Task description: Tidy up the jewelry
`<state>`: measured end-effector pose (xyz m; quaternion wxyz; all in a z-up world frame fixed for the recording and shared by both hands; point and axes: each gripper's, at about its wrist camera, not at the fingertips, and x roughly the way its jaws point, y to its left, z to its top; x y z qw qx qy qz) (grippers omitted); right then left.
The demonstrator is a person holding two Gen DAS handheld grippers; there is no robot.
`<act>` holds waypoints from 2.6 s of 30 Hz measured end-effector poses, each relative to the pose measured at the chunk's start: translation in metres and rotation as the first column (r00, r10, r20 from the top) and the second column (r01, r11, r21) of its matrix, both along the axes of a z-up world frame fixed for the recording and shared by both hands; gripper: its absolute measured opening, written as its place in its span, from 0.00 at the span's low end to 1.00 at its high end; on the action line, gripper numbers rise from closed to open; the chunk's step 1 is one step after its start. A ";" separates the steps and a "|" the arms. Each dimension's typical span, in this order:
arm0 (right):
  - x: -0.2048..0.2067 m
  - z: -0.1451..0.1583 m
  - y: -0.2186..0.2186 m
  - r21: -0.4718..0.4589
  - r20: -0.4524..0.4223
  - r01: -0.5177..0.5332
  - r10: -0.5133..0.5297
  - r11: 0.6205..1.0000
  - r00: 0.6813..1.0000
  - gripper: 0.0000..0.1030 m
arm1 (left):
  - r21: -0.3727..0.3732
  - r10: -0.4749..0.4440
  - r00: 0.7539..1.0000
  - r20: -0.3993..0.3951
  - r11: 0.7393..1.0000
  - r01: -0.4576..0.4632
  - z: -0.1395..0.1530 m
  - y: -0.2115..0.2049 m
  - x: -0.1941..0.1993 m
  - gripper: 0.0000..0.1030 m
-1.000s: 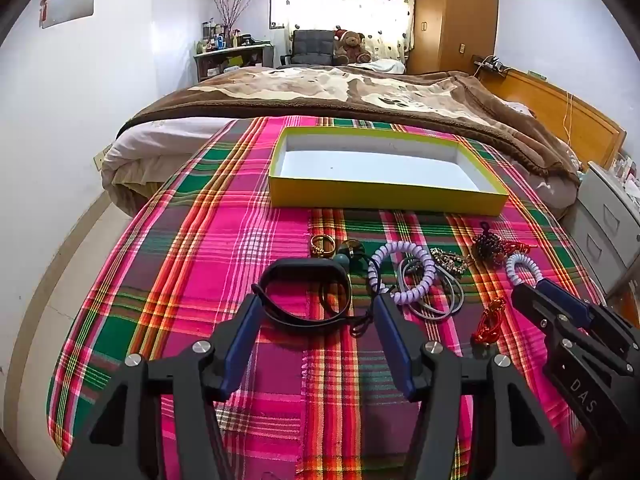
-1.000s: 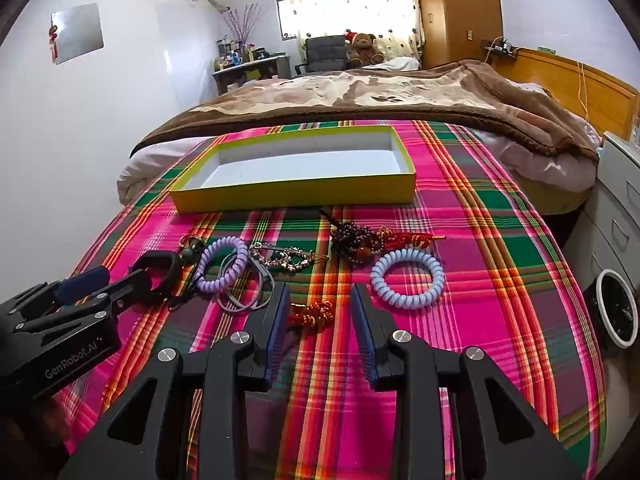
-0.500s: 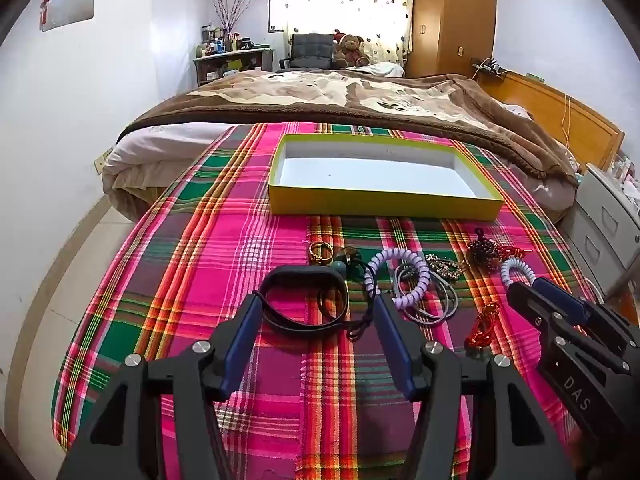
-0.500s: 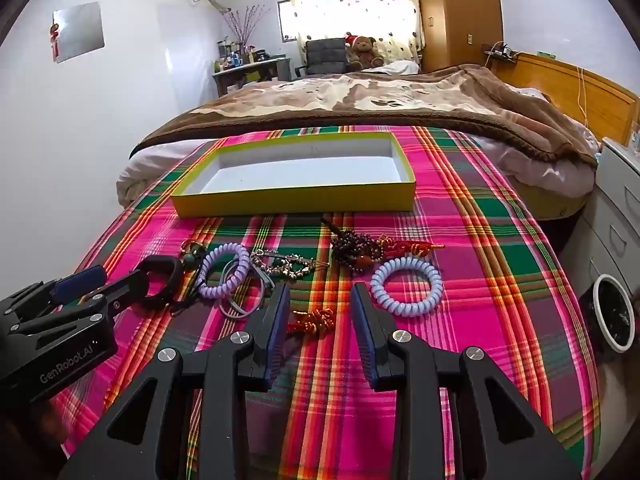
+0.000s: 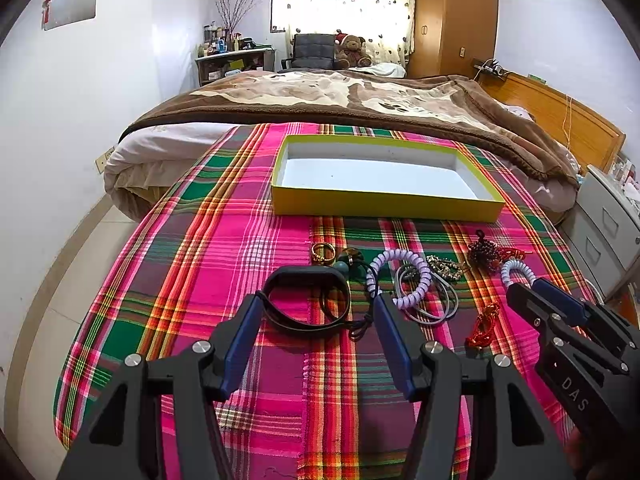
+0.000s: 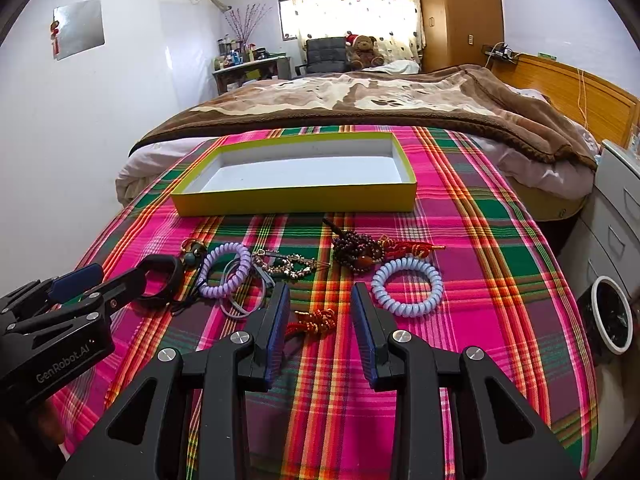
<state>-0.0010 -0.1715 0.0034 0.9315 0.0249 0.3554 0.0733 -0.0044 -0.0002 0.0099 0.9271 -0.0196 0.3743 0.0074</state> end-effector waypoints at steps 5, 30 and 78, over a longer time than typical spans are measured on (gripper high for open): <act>-0.001 0.000 0.000 0.002 0.002 0.006 -0.006 1.000 1.000 0.31 | 0.000 -0.003 1.000 -0.003 1.000 0.003 0.000 0.000 0.000 0.58; -0.003 0.000 -0.002 0.003 0.004 0.004 -0.004 1.000 1.000 0.31 | 0.000 0.002 1.000 0.000 1.000 -0.002 -0.002 0.001 0.000 0.58; 0.008 -0.019 -0.003 0.073 -0.100 -0.018 0.025 0.997 0.995 0.56 | -0.122 -0.013 0.997 -0.077 0.993 0.004 -0.012 0.044 0.021 0.58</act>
